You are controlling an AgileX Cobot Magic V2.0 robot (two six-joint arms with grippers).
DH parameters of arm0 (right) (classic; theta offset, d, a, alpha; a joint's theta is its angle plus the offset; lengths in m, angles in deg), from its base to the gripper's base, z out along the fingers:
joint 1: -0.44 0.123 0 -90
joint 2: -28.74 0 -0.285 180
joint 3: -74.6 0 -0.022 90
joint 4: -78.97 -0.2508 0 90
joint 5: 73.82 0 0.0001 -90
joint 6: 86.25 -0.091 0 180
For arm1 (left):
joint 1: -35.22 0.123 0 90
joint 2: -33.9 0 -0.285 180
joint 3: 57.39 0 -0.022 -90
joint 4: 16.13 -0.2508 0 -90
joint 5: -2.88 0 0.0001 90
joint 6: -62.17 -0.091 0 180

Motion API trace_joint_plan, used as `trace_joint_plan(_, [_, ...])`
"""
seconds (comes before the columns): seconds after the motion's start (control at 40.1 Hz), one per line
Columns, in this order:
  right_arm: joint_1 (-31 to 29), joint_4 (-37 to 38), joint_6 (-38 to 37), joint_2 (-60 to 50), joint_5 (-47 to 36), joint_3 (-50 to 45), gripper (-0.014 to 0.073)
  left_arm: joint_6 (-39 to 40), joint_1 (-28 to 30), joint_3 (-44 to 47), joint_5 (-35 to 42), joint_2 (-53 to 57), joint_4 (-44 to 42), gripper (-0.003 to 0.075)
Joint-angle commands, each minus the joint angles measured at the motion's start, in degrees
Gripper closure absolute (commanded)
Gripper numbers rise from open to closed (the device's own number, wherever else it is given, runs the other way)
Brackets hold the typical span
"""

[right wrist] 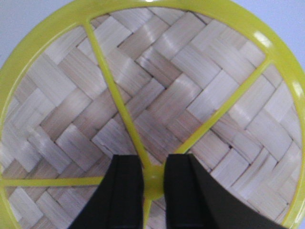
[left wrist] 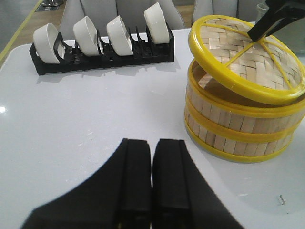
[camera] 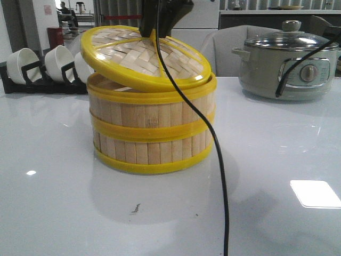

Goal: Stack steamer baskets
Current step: 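Carry the lid over the stacked baskets with the right gripper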

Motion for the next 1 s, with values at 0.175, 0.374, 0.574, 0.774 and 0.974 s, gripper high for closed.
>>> trace_joint_plan(0.175, [-0.84, 0.81, 0.18, -4.94, -1.64, 1.89, 0.0571, 0.35, -0.13, -1.49, 4.38, -0.44, -0.1, 0.0634])
trace_joint_plan(0.374, [-0.86, 0.81, 0.18, -6.34, -1.79, 1.89, 0.0571, 0.35, -0.13, -1.49, 4.38, -0.44, -0.1, 0.0634])
trace_joint_plan(0.574, [-0.86, 0.81, 0.18, -6.54, -0.35, 1.89, 0.0571, 0.35, -0.13, -1.49, 4.38, -0.44, -0.1, 0.0634])
trace_joint_plan(0.774, [-0.86, 0.81, 0.18, -6.4, -0.15, 1.89, 0.0571, 0.35, -0.13, -1.49, 4.38, -0.44, -0.1, 0.0634])
trace_joint_plan(0.974, [-0.24, 0.81, 0.18, -6.02, 0.14, 1.89, 0.0571, 0.35, -0.13, -1.49, 4.38, -0.44, -0.1, 0.0634])
